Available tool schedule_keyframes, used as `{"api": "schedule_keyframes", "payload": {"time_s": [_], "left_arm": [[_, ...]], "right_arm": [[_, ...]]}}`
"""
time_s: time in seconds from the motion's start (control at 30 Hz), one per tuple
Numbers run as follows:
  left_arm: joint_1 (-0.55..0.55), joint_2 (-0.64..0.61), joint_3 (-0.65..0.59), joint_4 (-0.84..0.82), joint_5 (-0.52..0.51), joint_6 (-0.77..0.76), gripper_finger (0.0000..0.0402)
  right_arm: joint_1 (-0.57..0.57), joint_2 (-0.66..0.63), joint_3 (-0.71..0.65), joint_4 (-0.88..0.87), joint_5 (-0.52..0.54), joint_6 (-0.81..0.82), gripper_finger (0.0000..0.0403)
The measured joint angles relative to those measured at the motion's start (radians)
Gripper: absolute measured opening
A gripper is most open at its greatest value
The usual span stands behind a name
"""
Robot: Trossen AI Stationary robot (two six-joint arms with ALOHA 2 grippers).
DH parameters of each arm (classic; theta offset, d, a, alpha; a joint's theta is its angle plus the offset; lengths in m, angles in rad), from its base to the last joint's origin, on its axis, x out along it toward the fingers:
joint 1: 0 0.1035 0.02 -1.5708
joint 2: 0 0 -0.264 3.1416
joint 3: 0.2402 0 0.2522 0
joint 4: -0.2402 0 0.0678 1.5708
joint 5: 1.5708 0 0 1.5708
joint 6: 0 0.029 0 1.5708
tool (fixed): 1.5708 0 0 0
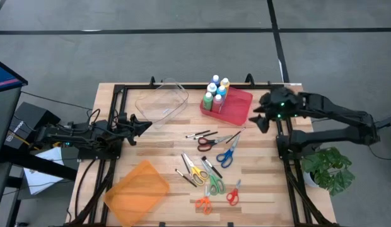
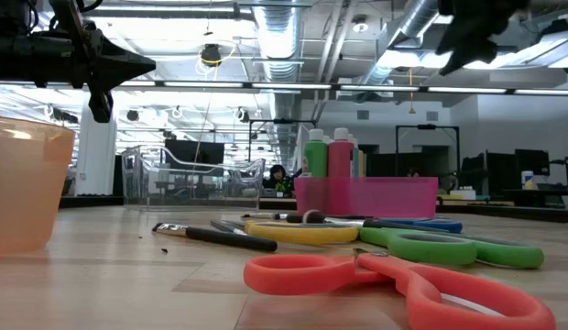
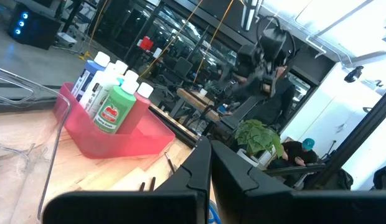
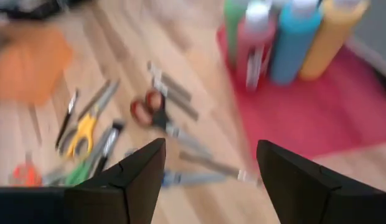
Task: Pick & Place Paint Supplies
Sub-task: Put the black paint brush into the transparent bin
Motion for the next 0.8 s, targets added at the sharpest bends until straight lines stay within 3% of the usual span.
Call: {"api": "schedule_keyframes", "payload": {"time_s": [0.4, 0.8], "left_arm": [[0.000, 0.000, 0.000, 0.000, 0.000, 0.000, 0.0006], [0.000, 0.000, 0.000, 0.000, 0.000, 0.000, 0.0006]], "right_arm": [[0.183, 0.171, -0.032, -0.090, 0.024, 0.018, 0.0249], [0.305, 0.300, -0.161, 0.063, 0.023, -0.004, 0.0249]]}}
